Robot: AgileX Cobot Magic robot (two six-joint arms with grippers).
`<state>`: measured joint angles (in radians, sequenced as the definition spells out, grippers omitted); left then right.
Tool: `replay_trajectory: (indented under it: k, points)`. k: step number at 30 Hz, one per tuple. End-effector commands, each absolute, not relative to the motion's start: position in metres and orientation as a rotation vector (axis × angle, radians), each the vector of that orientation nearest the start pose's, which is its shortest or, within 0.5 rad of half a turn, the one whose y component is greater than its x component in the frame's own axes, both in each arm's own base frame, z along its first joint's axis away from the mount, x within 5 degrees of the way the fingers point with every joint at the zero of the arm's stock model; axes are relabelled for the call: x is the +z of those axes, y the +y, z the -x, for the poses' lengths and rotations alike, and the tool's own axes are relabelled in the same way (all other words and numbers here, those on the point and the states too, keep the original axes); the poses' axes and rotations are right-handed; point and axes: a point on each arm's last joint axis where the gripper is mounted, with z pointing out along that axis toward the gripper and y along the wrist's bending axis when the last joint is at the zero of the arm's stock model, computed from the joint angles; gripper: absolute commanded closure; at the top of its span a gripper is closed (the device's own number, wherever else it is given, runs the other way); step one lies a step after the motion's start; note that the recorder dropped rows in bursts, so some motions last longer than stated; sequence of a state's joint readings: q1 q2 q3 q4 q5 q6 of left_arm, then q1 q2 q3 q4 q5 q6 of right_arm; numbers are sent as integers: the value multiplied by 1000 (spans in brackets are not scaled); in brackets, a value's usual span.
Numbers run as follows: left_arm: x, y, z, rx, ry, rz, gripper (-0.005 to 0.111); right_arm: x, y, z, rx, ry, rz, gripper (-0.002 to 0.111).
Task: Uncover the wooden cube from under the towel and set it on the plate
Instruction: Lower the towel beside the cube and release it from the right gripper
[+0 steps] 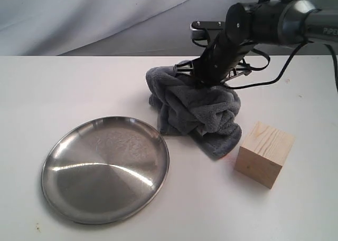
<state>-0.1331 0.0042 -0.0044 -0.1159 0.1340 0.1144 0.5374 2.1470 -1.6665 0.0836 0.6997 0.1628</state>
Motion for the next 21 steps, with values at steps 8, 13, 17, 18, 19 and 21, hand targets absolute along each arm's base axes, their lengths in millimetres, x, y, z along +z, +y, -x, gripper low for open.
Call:
replay_trajectory:
  k: [8,13,17,18,19,21]
  points:
    - [201,-9,-56,-123,1611,-119,107,137,244,-396,272,2828,440,107]
    - [201,-9,-56,-123,1611,-119,107,136,244,-388,301,2903,476,44]
    - [201,-9,-56,-123,1611,-119,107,144,244,-385,311,2919,465,17]
    - [201,-9,-56,-123,1611,-119,107,147,244,-385,314,2913,465,18]
    - [201,-9,-56,-123,1611,-119,107,157,244,-384,324,2890,463,18]
    - [201,-9,-56,-123,1611,-119,107,171,243,-383,338,2861,462,18]
